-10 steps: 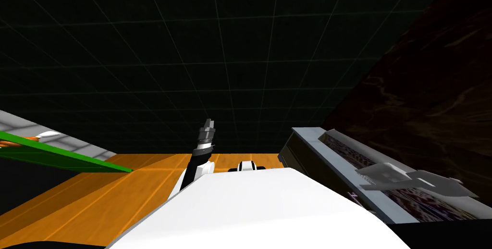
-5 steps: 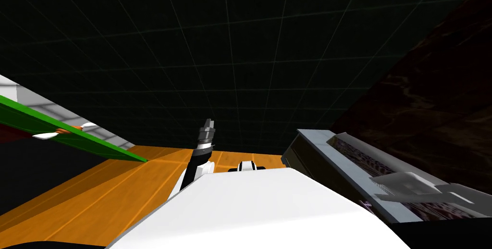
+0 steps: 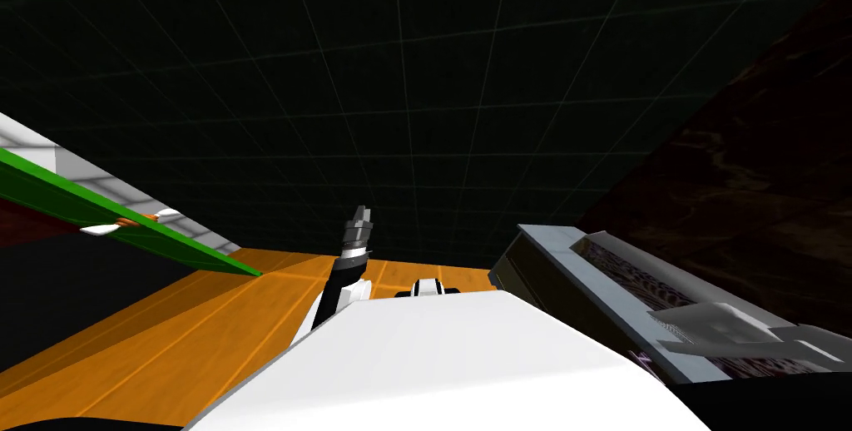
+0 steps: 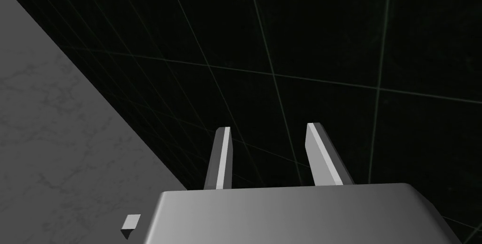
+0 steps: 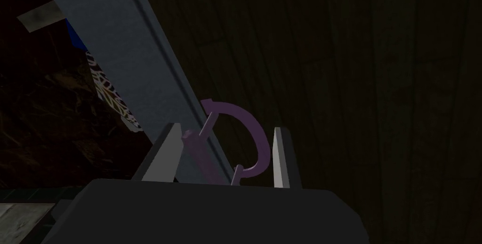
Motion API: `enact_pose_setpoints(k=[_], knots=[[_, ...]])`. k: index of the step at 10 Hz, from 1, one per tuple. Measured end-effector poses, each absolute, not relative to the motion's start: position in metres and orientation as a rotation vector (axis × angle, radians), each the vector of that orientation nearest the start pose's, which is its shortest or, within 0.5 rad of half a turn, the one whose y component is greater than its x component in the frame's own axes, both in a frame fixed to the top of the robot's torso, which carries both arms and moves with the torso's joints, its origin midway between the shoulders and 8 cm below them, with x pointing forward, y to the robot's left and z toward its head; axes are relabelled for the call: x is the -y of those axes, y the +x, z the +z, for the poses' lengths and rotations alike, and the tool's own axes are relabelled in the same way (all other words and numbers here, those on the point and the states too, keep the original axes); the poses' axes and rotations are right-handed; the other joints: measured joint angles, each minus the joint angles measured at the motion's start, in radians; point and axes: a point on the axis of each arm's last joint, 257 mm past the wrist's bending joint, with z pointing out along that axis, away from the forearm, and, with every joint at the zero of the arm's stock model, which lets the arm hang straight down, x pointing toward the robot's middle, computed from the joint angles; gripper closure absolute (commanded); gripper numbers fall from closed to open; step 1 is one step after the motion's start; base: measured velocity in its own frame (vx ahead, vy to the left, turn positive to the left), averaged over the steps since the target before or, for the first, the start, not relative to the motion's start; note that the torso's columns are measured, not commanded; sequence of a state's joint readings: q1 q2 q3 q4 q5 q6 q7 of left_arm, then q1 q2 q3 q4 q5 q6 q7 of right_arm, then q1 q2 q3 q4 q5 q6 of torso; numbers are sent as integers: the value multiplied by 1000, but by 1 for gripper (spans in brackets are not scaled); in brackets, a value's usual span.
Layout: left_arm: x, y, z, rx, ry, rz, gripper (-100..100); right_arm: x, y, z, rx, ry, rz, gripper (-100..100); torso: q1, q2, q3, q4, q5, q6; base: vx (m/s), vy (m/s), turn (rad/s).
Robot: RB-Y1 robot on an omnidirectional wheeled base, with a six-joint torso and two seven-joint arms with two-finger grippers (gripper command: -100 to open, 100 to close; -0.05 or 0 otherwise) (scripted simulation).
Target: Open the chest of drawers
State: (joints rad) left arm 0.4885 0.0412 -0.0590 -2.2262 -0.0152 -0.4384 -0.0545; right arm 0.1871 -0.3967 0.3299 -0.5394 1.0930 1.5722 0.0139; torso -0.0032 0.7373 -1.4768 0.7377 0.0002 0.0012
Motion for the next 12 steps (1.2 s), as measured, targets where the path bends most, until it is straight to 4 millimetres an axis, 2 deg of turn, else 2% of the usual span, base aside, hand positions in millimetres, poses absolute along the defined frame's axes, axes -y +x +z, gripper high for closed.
enact_pose_setpoints(k=[1,3,4,6,8,10,11,12], knots=[[-256,368,-10,-747,-686,-1281,0,629,7,-377,-1860,413,-2284,100,-10,-1,4,0,-8,-2,11,-13,-24],[-256,368,-10,-747,-686,-1281,0,628,6,-379,-1861,397,-2284,100,-11,0,4,1,-9,-5,15,-20,-93],[-256,368,-10,-748,-686,-1281,0,622,14,-382,-1866,397,-2266,100,-13,0,5,0,-13,0,35,-57,-159],[-256,368,-10,-748,-686,-1281,0,616,22,-384,-1863,356,-2256,100,-13,1,7,1,-14,-3,19,-36,-117],[-256,368,-10,-748,-686,-1281,0,604,35,-391,-1868,336,-2221,100,-16,3,8,-1,-17,2,23,-31,-93],[-256,368,-10,-748,-686,-1281,0,601,40,-388,-1857,307,-2216,100,-11,2,7,1,-16,-3,8,-29,-116],[-256,368,-10,-748,-686,-1281,0,593,49,-391,-1859,308,-2196,100,-13,0,7,-2,-18,3,36,-37,-156],[-256,368,-10,-748,-686,-1281,0,587,56,-393,-1858,289,-2185,100,-14,1,7,-1,-18,2,11,-12,-5]])
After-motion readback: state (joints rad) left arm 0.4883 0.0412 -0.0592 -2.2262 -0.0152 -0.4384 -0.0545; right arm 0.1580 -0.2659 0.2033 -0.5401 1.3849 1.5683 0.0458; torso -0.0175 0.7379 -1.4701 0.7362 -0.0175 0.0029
